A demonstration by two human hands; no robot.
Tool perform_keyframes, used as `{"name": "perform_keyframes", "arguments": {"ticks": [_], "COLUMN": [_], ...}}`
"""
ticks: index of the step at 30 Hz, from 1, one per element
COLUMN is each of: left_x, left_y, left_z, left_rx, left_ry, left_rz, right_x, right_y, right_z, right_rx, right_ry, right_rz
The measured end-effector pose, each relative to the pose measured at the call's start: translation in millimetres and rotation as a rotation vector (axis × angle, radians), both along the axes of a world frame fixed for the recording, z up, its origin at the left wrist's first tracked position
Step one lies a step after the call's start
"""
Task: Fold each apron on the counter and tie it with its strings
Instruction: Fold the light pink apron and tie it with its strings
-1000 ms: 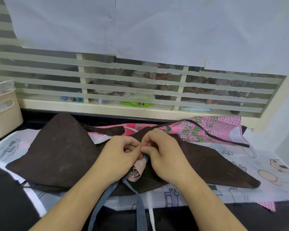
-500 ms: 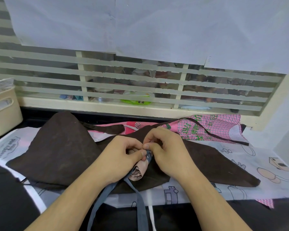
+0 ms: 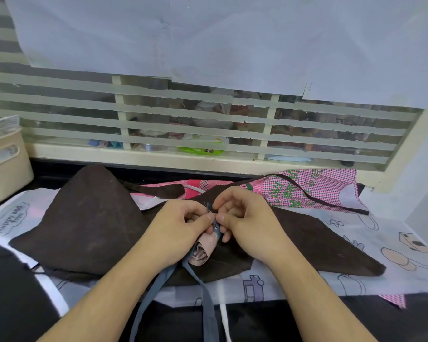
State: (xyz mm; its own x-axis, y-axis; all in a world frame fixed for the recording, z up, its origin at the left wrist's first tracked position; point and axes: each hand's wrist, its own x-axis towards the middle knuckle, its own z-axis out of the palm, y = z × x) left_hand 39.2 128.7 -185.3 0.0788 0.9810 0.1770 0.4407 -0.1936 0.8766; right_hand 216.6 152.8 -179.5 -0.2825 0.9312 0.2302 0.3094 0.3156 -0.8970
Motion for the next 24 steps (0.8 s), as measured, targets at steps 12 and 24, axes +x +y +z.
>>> {"name": "perform_keyframes", "arguments": {"ticks": [12, 24], "left_x": [-5.7, -5.8], "left_y": [2.8, 4.3], "left_z": [-1.9, -3.6], "left_rx": [-0.1, -0.097], "left_ry": [-0.214, -0.229], "left_rz": [-0.011, 0.0], "right_x": [1.8, 0.9], "right_y": [-3.9, -7.1], "right_z": [2.1, 6.4], "right_rx": [0.073, 0.087], "right_ry": [-0.173, -0.213], "right_rz": [0.03, 0.035]}}
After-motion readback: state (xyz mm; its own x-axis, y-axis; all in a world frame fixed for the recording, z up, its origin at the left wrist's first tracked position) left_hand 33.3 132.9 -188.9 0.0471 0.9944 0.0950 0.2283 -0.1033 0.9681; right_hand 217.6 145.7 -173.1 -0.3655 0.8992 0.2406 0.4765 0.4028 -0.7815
